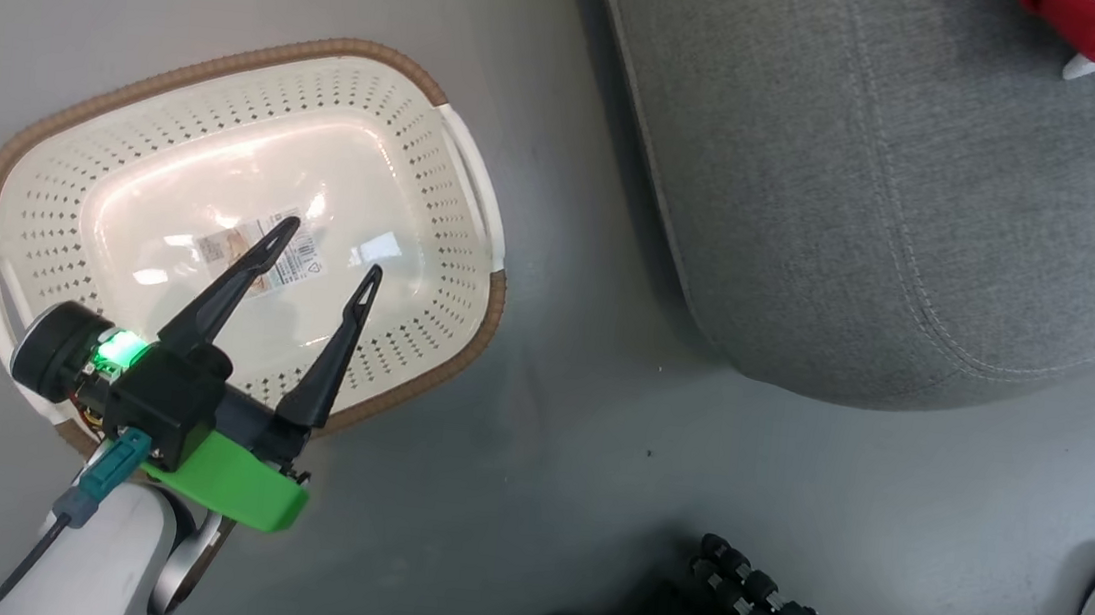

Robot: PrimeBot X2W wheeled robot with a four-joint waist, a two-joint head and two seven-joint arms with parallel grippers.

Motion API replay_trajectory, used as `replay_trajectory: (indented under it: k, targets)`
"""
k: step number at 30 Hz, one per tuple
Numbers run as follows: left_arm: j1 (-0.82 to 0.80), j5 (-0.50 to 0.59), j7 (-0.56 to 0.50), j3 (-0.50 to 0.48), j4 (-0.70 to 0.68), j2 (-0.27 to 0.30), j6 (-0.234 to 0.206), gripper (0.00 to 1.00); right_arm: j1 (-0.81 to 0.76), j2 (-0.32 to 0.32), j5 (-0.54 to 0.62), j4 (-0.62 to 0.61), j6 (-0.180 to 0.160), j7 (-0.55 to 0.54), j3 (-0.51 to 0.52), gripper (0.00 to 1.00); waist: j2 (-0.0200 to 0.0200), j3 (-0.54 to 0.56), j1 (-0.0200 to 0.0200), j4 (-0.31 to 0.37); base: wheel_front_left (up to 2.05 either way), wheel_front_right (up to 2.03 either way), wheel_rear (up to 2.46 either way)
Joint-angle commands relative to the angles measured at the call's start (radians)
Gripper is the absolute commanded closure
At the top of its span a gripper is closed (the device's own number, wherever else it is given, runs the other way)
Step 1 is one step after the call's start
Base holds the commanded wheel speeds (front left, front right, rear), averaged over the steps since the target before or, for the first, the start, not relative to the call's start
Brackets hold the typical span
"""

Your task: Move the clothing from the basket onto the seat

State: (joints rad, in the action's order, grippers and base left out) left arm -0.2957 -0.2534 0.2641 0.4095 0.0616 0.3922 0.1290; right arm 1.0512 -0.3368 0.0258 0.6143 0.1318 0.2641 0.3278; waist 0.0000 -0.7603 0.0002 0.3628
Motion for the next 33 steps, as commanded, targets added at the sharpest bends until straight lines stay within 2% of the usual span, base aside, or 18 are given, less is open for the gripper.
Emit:
replay_trajectory:
  k: [1,6,16,17,18,19,26,33]
  targets:
    - [-0.025,-0.006,0.0,-0.005,-0.008,0.005,0.002,0.0,0.013,-0.002,0.02,0.03,-0.002,0.0,0.014,1.0,0.0,-0.048,-0.0002,-0.046,0.0,0.0,0.0]
    - [-0.035,-0.007,0.0,-0.01,-0.01,0.007,0.002,0.0,0.025,0.019,0.059,0.132,-0.002,0.0,0.031,1.0,0.0,-0.071,-0.0002,-0.062,0.0,0.0,0.0]
    - [-0.033,-0.005,0.0,-0.013,0.003,0.001,0.002,0.0,0.02,0.031,0.052,0.278,-0.002,-0.001,-0.065,1.0,0.0,-0.059,-0.0002,-0.057,0.0,0.0,0.0]
    - [-0.034,-0.005,0.0,-0.012,0.005,-0.002,0.002,0.0,0.02,0.029,0.048,0.281,-0.002,-0.001,-0.069,0.88,0.0,-0.054,-0.0002,-0.056,0.0,0.0,0.0]
    - [-0.034,-0.006,0.0,-0.009,0.008,-0.005,0.002,0.0,0.019,0.026,0.043,0.277,-0.002,-0.001,-0.073,0.1,0.0,-0.047,-0.0002,-0.055,0.0,0.0,0.0]
    - [-0.033,-0.006,0.0,-0.007,0.01,-0.007,0.002,0.0,0.015,0.024,0.037,0.277,-0.002,-0.001,-0.075,0.0,0.0,-0.04,-0.0002,-0.054,0.0,0.0,0.0]
    - [-0.002,-0.011,0.0,0.019,0.04,-0.031,0.002,0.0,-0.034,0.0,0.007,0.256,-0.002,-0.001,-0.121,0.0,0.0,0.055,-0.0002,-0.05,0.0,0.0,0.0]
    - [0.035,-0.025,0.0,0.025,0.083,-0.109,0.002,0.0,-0.131,-0.051,-0.024,0.221,-0.002,0.0,-0.244,0.0,0.0,0.216,-0.0002,-0.061,0.0,0.0,0.0]
